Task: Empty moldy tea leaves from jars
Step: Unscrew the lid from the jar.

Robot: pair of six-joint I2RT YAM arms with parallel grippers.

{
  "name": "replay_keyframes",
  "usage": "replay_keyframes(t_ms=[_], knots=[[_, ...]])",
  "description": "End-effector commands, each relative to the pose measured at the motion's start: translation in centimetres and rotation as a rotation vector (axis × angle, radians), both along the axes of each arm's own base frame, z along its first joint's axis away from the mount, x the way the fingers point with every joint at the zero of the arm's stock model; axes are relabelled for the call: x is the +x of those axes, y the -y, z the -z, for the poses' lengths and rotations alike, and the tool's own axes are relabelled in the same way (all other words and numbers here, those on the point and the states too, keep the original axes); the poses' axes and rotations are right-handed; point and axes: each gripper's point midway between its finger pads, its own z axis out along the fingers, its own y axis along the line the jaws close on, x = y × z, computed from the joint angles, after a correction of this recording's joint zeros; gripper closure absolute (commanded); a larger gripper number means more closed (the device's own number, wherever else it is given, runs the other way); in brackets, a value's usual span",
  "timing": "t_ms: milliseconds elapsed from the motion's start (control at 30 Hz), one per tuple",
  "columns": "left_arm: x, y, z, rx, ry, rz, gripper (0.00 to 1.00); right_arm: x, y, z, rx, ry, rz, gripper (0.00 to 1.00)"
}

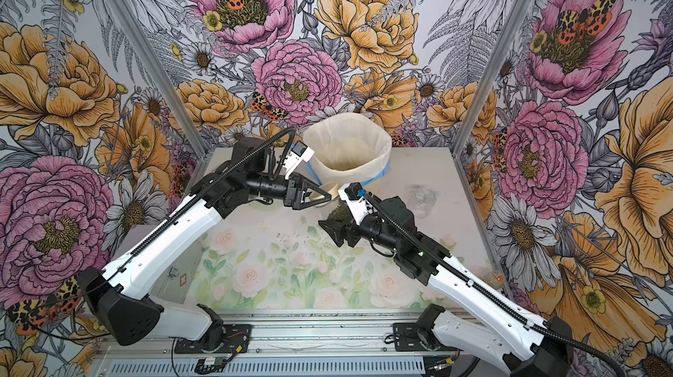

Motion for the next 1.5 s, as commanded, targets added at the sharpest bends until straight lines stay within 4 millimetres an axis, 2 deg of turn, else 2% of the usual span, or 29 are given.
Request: replay_keyframes(t_ms=[0,300,533,733,900,1067,1467], knots=[[-1.2,0.6,-0.7,-0.03,-0.007,0.058,0.16,0.1,0.5,-3.7,0.082,0.099,0.015,0.44],[-1.2,0.5,-1.1,0.021,-0.019,-0.026,0.16,1.6,1.3,-3.9,-0.009,0.155,0.092,0.45],[-0.3,0.1,-0.7,0.052,-0.098,-0.136,0.17,3.1,1.4,-4.2,-0.07,0.2,0.139,0.45],[-0.2,-0.1,-1.4,0.063,-0.142,-0.209,0.17,3.9,2.0,-4.3,-0.106,0.234,0.185,0.46],[-0.5,-0.3,-1.4,0.102,-0.184,-0.249,0.18,4.1,2.3,-4.4,-0.123,0.255,0.199,0.46],[-0.7,-0.7,-0.4,0.173,-0.226,-0.296,0.18,4.3,2.6,-4.6,-0.136,0.271,0.222,0.46],[-1.1,-0.3,-0.9,0.193,-0.297,-0.393,0.18,4.8,4.0,-4.9,-0.158,0.302,0.3,0.47]])
